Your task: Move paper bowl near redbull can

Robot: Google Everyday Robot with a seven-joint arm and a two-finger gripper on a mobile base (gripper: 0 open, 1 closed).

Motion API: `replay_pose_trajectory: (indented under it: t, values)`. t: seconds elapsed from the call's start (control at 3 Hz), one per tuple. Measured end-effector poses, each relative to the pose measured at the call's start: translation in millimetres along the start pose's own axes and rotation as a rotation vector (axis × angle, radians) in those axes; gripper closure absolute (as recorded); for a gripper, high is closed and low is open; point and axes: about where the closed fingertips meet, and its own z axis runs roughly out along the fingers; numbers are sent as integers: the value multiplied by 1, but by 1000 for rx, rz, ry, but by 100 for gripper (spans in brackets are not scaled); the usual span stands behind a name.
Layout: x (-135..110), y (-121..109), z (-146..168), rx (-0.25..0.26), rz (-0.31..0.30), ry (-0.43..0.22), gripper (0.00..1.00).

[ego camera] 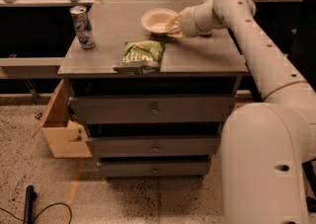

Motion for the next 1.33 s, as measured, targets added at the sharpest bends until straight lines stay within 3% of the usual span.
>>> replay_pose_trajectory:
  t: [0.33,0.67,1.0,1.33]
  values:
    - [-35,-25,8,-35,-67,-48,100]
    - [-87,-45,21,-65,-150,-157,100]
    - [-137,-44,35,-133,-224,-273,100]
    - [-164,-29,50,-226,-253,-333,83]
